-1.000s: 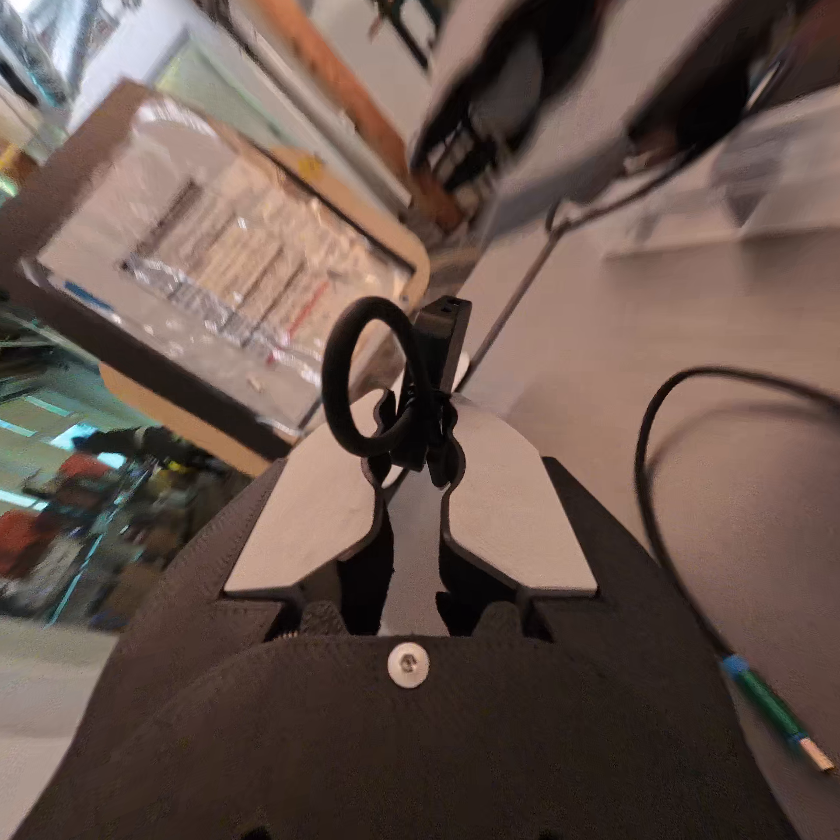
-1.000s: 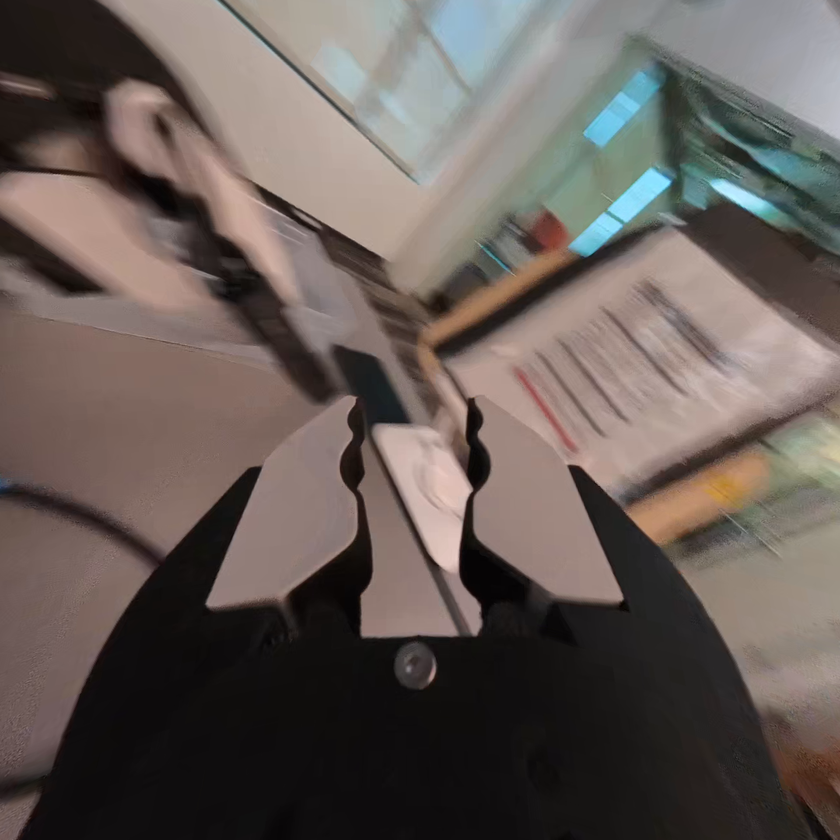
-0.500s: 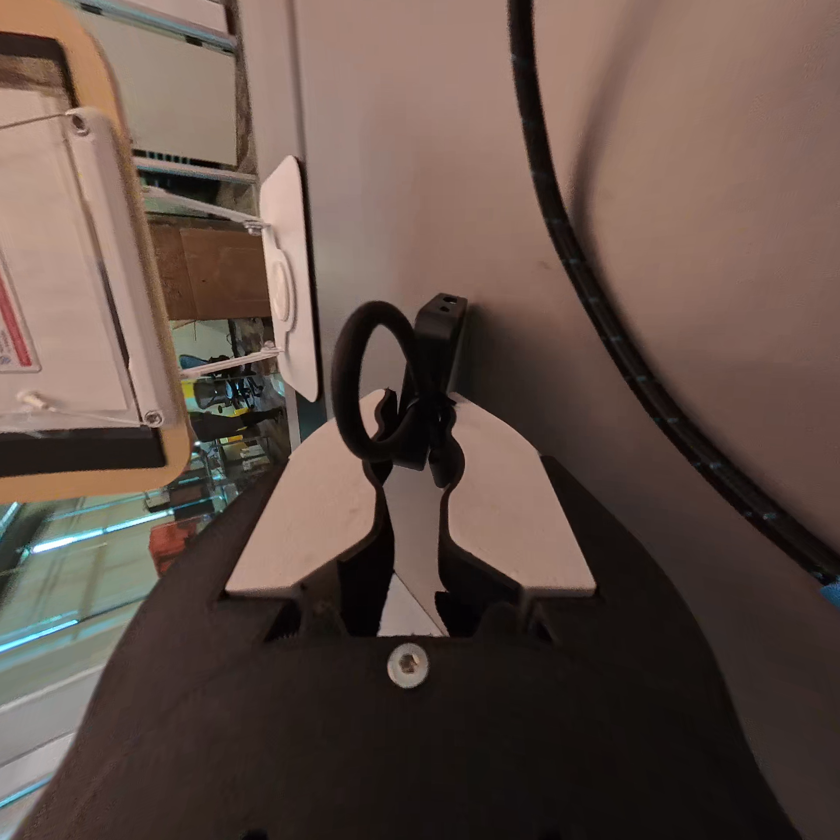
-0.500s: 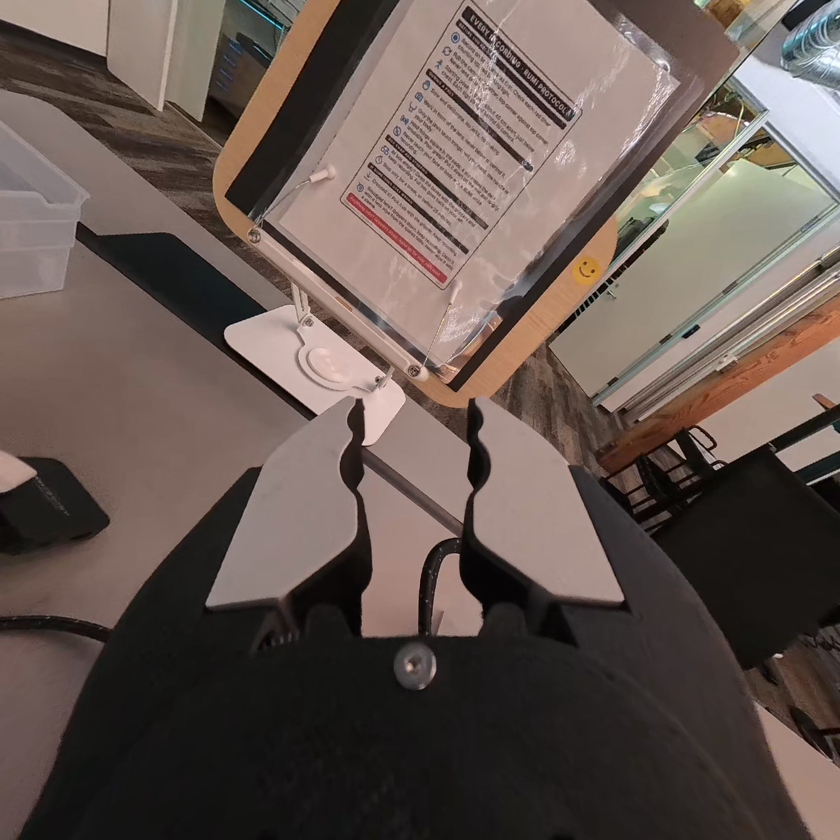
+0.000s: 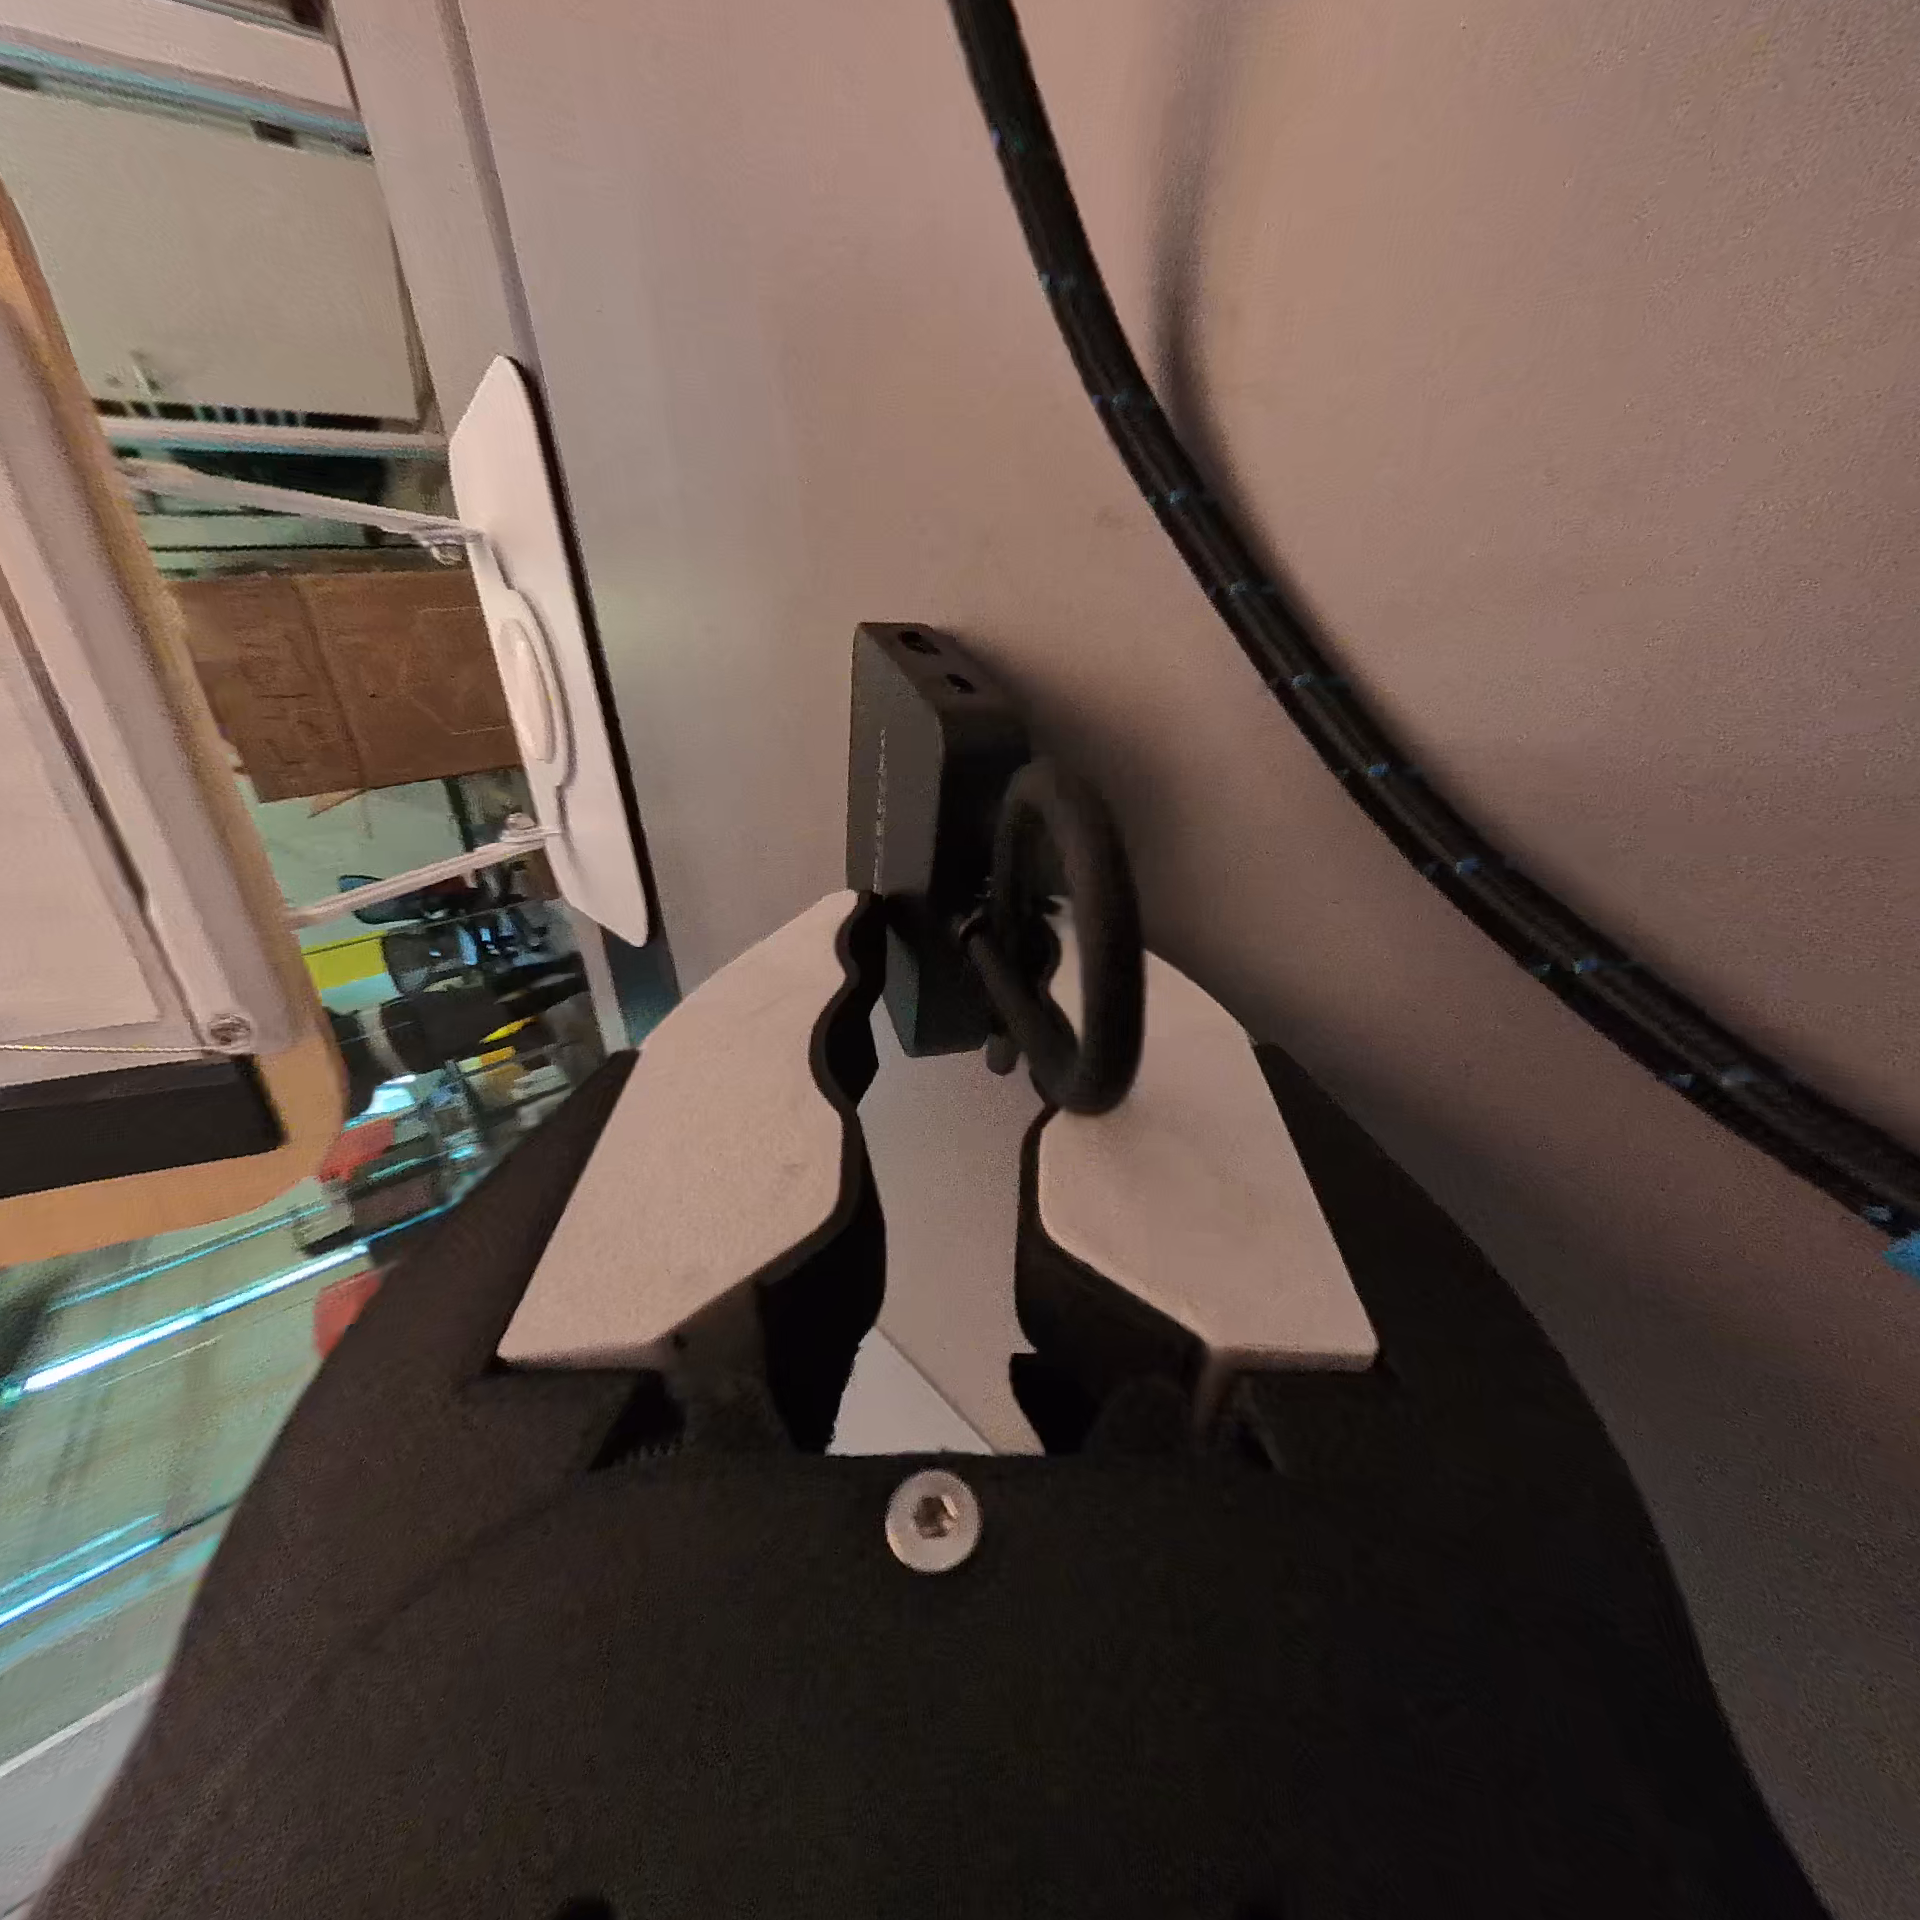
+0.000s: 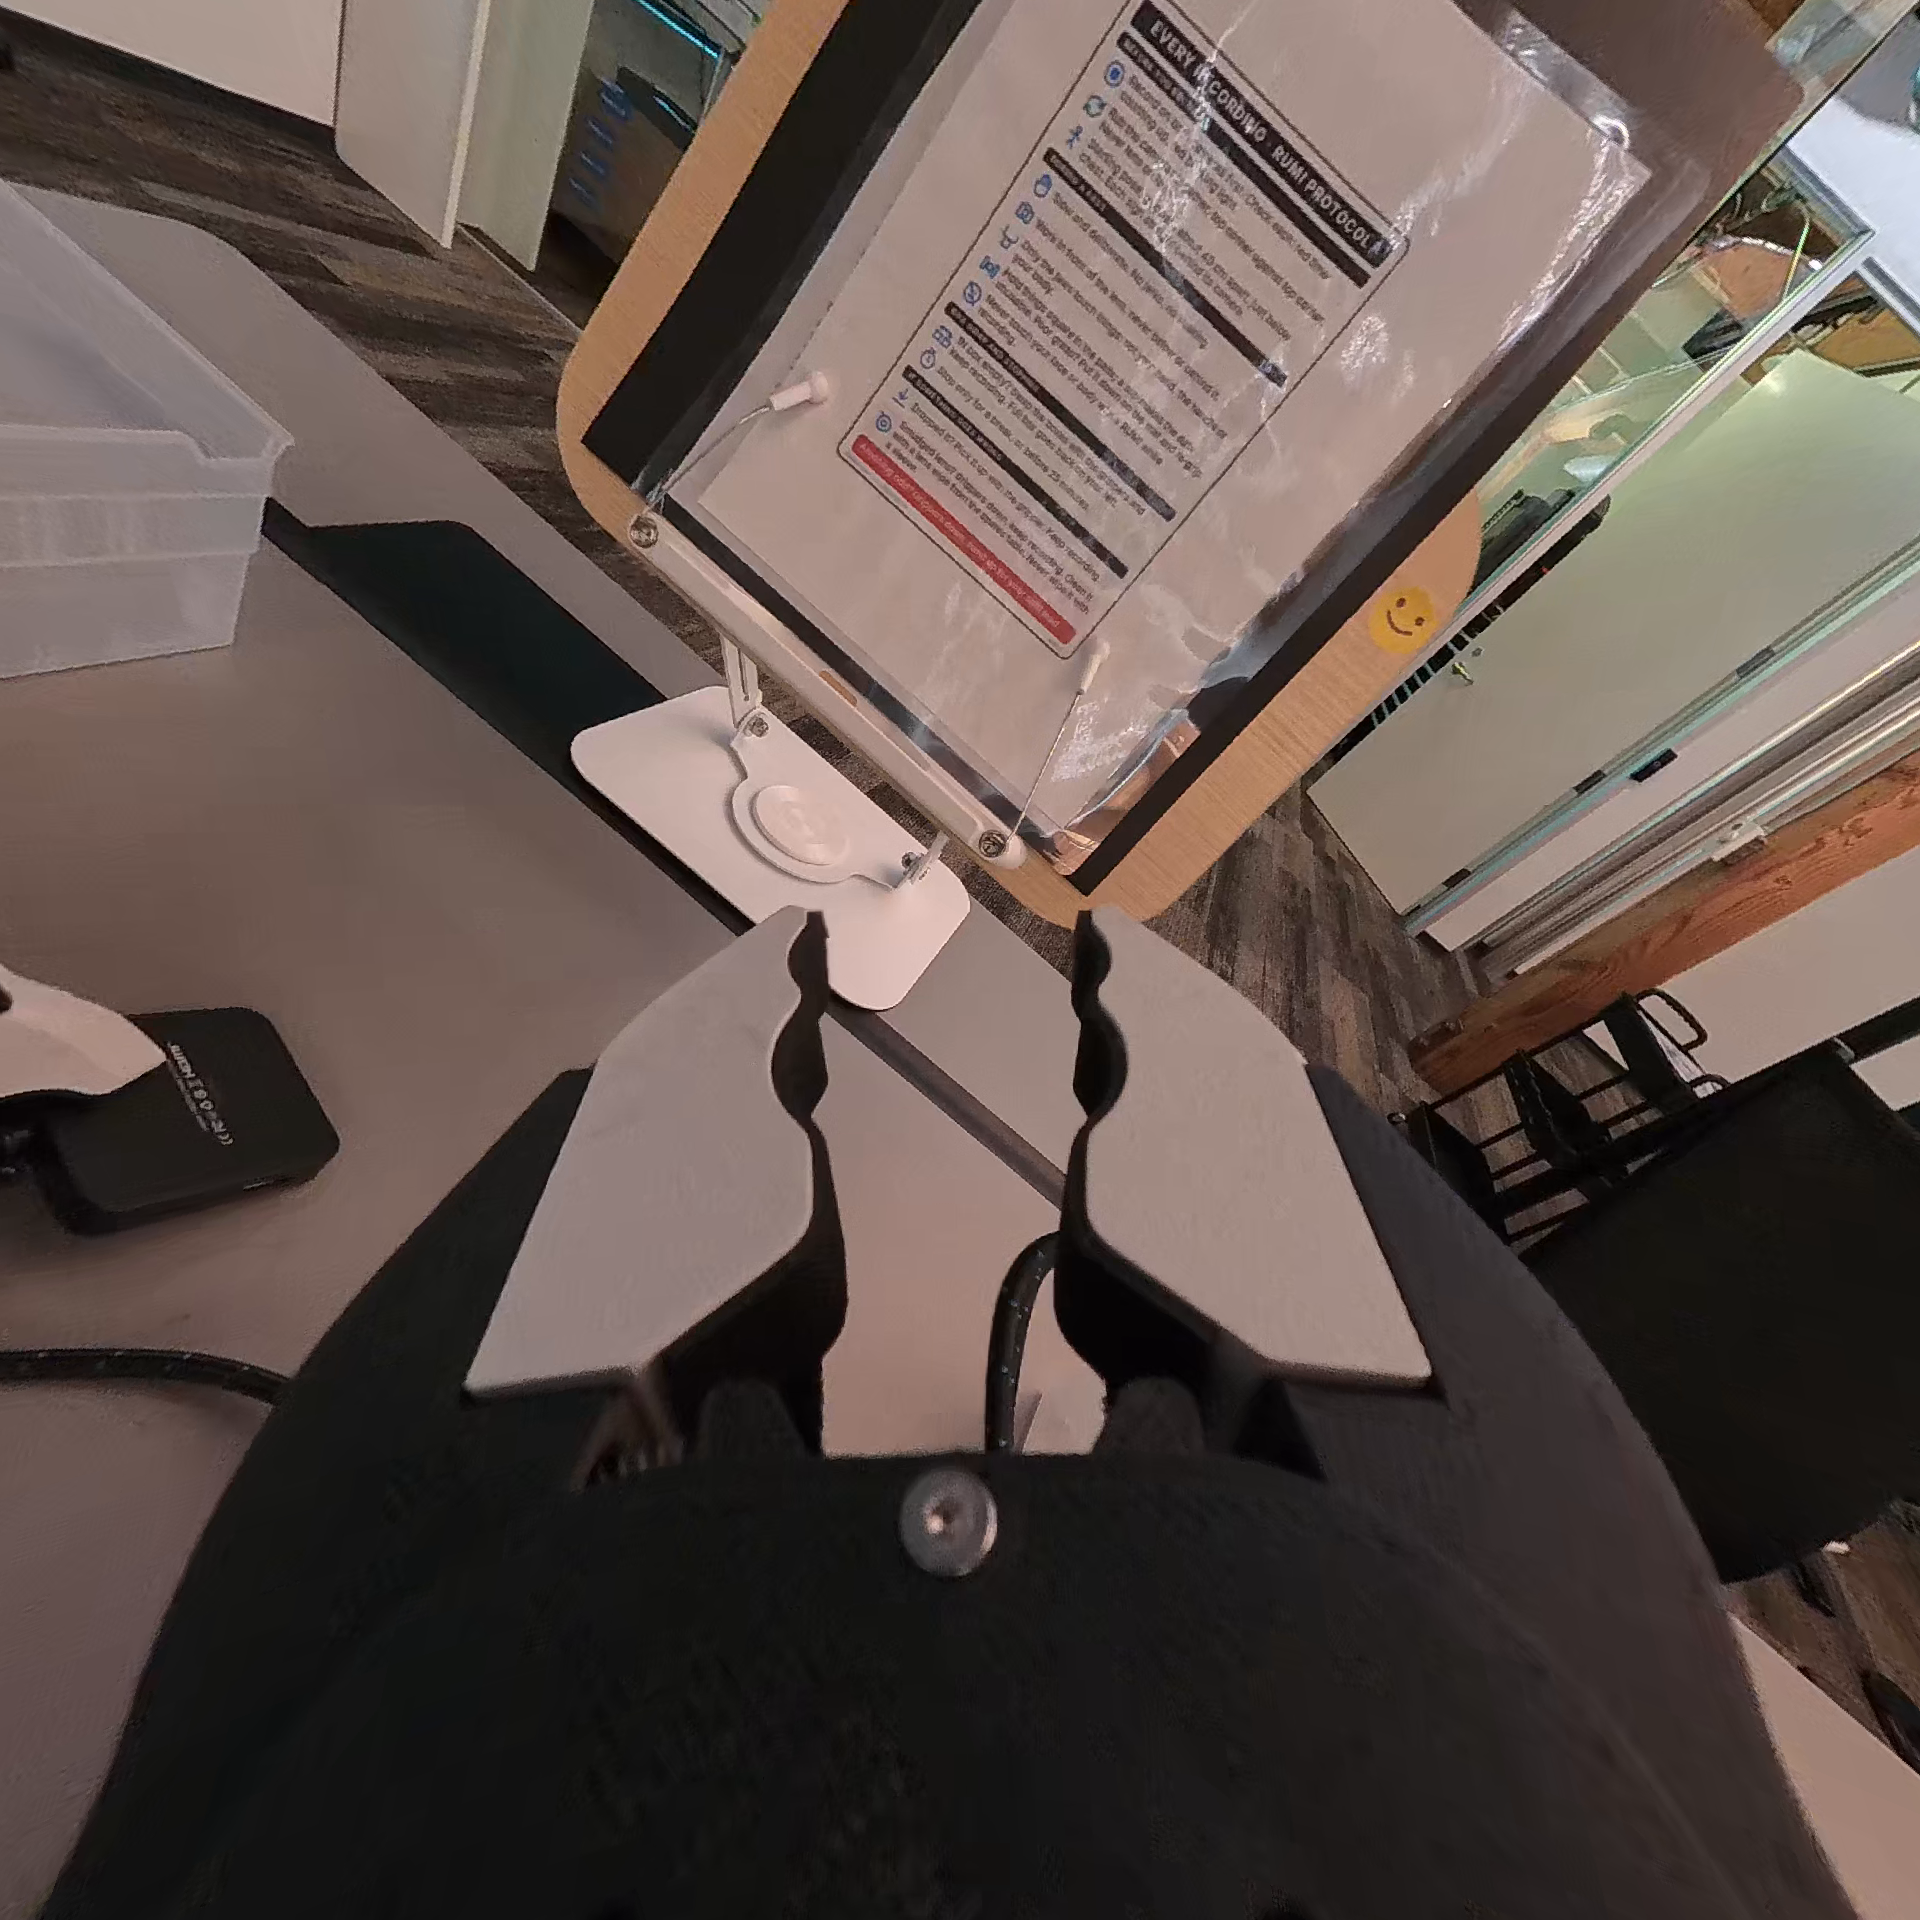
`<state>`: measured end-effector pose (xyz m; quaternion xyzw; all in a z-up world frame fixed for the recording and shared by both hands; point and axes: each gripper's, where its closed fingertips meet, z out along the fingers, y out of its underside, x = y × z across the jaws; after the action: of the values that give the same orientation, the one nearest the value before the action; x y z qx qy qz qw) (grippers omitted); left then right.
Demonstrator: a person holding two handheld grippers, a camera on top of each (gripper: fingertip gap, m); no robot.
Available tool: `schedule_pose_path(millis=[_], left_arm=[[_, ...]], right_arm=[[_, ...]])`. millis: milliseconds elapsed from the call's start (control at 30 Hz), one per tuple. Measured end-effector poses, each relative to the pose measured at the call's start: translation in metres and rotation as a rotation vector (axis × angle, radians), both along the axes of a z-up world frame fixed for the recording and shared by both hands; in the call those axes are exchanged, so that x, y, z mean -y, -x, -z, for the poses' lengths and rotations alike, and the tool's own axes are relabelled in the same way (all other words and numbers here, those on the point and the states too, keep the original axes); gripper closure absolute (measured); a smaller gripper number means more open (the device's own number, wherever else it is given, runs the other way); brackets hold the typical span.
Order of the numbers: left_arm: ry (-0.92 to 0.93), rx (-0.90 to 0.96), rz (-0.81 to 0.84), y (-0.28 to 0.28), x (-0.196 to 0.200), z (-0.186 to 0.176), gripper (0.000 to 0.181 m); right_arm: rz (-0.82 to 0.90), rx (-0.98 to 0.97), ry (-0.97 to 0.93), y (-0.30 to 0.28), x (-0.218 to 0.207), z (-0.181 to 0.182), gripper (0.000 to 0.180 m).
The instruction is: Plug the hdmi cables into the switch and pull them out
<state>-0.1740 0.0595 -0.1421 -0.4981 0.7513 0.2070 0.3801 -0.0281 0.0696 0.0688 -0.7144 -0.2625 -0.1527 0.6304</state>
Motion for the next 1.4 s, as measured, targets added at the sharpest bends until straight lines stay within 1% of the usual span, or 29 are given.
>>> schedule_pose_path(millis=[100,200,300,367,433,500,533,600,633,700,767,833,900,1000,1067,1100,1133,1300,1400], left_arm=[[0.067,0.03,-0.031,0.002,0.0,-0.001,0.152],[0.139,0.061,-0.072,0.006,0.001,-0.004,0.14],[0.279,0.085,-0.124,0.011,0.01,-0.006,0.121],[0.328,0.097,-0.149,0.016,0.013,-0.008,0.117],[0.369,0.112,-0.171,0.02,0.019,-0.011,0.12],[0.413,0.158,-0.219,0.024,0.025,-0.016,0.115],[0.437,0.197,-0.247,0.026,0.029,-0.021,0.119],[0.478,0.309,-0.307,0.03,0.037,-0.034,0.118],[0.513,0.377,-0.348,0.032,0.043,-0.041,0.122],[0.616,0.504,-0.42,0.034,0.062,-0.05,0.122],[0.677,0.601,-0.49,0.038,0.08,-0.053,0.125],[0.688,0.633,-0.569,0.043,0.098,-0.047,0.128],[0.729,0.663,-0.577,0.04,0.121,-0.043,0.126],[0.74,0.723,-0.521,0.033,0.146,-0.041,0.125],[0.653,0.697,-0.538,0.043,0.142,-0.034,0.124],[0.611,0.691,-0.564,0.051,0.135,-0.031,0.13],[0.612,0.693,-0.589,0.056,0.131,-0.028,0.131],[0.698,0.762,-0.639,0.059,0.12,-0.025,0.134],[0.769,0.699,-0.639,0.047,0.128,-0.012,0.13]], right_arm=[[-0.011,0.001,0.012,0.002,0.0,0.002,0.134],[-0.021,0.012,0.028,0.004,-0.001,0.006,0.133],[-0.035,0.009,0.041,0.005,-0.001,0.007,0.133],[-0.043,0.007,0.045,0.005,-0.001,0.008,0.133],[-0.05,0.008,0.055,0.005,-0.001,0.009,0.133],[-0.052,0.006,0.062,0.004,-0.001,0.008,0.133],[-0.056,0.005,0.064,0.003,0.0,0.008,0.132],[-0.067,0.006,0.064,0.004,0.002,0.005,0.132],[-0.072,0.006,0.061,0.004,0.003,0.003,0.132],[-0.087,-0.004,0.055,0.006,0.006,-0.001,0.132],[-0.106,-0.011,0.06,0.009,0.009,-0.003,0.132],[-0.12,-0.008,0.057,0.013,0.011,-0.005,0.132],[-0.135,-0.002,0.062,0.018,0.014,-0.004,0.132],[-0.163,0.009,0.064,0.026,0.018,-0.005,0.132],[-0.182,0.022,0.065,0.032,0.02,-0.004,0.132],[-0.19,0.028,0.066,0.035,0.021,-0.004,0.132],[-0.195,0.033,0.067,0.037,0.022,-0.003,0.132],[-0.205,0.073,0.079,0.043,0.022,0.003,0.131],[-0.215,0.067,0.089,0.044,0.021,0.006,0.131]])
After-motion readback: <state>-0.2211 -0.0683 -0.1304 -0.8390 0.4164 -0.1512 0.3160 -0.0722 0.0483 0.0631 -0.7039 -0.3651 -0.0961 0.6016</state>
